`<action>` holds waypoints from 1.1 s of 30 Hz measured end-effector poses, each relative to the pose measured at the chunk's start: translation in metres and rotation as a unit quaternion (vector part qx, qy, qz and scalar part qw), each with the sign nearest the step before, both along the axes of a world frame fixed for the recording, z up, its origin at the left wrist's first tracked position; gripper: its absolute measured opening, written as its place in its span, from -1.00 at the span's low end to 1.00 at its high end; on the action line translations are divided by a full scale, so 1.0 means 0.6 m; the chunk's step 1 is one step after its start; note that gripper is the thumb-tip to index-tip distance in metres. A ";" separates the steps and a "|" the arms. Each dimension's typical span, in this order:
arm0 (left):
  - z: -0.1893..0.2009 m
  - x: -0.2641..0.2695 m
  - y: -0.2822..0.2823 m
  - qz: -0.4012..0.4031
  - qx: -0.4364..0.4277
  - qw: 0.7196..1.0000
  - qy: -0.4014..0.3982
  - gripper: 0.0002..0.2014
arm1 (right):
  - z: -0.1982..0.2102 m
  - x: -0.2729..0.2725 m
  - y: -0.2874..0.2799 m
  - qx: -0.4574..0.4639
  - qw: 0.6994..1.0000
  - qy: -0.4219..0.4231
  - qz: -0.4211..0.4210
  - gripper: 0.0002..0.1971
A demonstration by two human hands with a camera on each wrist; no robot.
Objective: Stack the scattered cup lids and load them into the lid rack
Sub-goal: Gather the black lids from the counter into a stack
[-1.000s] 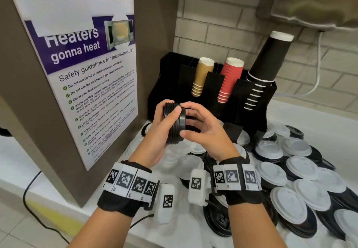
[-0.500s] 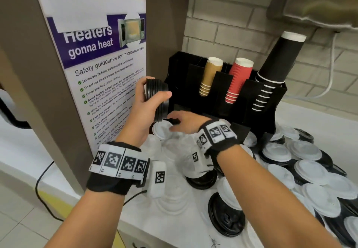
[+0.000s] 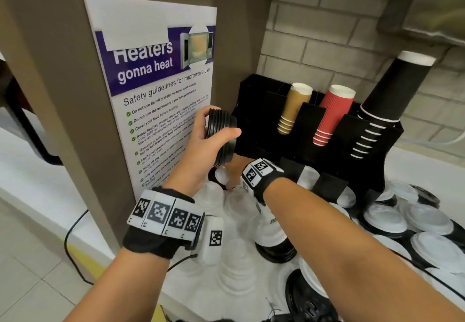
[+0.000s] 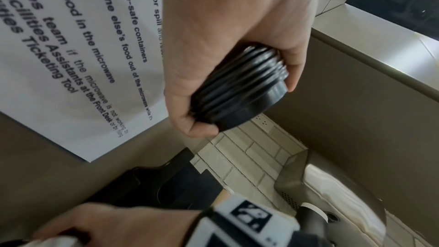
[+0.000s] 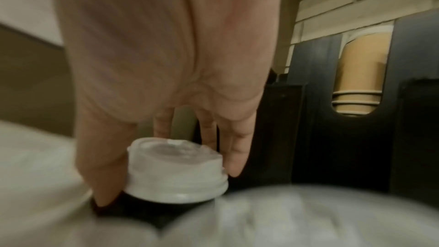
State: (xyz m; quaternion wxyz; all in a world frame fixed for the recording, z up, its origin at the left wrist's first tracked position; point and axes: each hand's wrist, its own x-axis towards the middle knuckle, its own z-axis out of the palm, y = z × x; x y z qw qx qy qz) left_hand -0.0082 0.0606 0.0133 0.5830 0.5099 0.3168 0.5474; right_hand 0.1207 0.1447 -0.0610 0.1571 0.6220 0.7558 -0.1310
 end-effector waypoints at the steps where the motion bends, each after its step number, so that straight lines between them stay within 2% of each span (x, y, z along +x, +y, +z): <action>1: 0.000 -0.001 0.001 0.003 0.000 1.000 -0.002 -0.60 | 0.013 0.002 0.001 0.006 1.000 -0.010 0.004 -0.17; 3: 0.001 -0.003 0.002 0.007 0.000 1.000 -0.004 -0.58 | 0.048 0.013 -0.001 0.006 1.000 -0.001 0.006 -0.22; 5: 0.002 -0.003 0.003 0.007 -0.001 1.000 -0.006 -0.56 | 0.082 0.021 -0.006 -0.063 0.998 -0.005 0.010 -0.25; 7: 0.003 -0.001 0.005 0.005 -0.003 1.000 -0.006 -0.57 | 0.100 0.021 -0.008 -0.118 0.992 -0.052 0.018 -0.19; 10: 0.007 0.002 0.009 -0.001 -0.004 1.000 -0.008 -0.59 | 0.091 0.009 -0.006 -0.062 0.994 -0.083 0.024 -0.30; 13: 0.009 0.004 0.012 -0.005 0.000 1.000 -0.005 -0.58 | 0.057 -0.012 -0.011 0.009 0.997 -0.073 0.016 -0.46; 17: 0.010 0.004 0.014 -0.008 0.013 1.000 0.006 -0.55 | 0.011 -0.034 -0.010 0.002 0.995 -0.089 0.043 -0.21; 21: 0.007 0.003 0.014 -0.015 0.014 1.000 0.015 -0.51 | 0.001 -0.034 0.000 0.010 0.999 -0.045 0.009 -0.31; 23: 0.005 0.002 0.013 -0.018 0.015 1.000 0.017 -0.50 | -0.014 -0.028 0.006 0.023 0.999 -0.048 0.002 -0.25; 26: 0.002 -0.001 0.014 -0.021 0.016 0.999 0.018 -0.52 | -0.021 -0.024 0.006 0.069 0.992 -0.102 -0.012 -0.15; 28: 0.000 -0.003 0.014 -0.023 0.018 0.999 0.016 -0.55 | -0.009 -0.016 0.004 0.065 0.996 -0.050 -0.035 -0.12; 30: -0.001 -0.004 0.013 -0.022 0.021 0.999 0.016 -0.54 | 0.013 -0.007 -0.005 0.070 0.995 0.040 -0.056 -0.10; 33: -0.001 -0.004 0.008 -0.021 0.022 0.999 0.015 -0.52 | 0.046 0.007 -0.014 0.084 0.981 0.156 -0.078 -0.20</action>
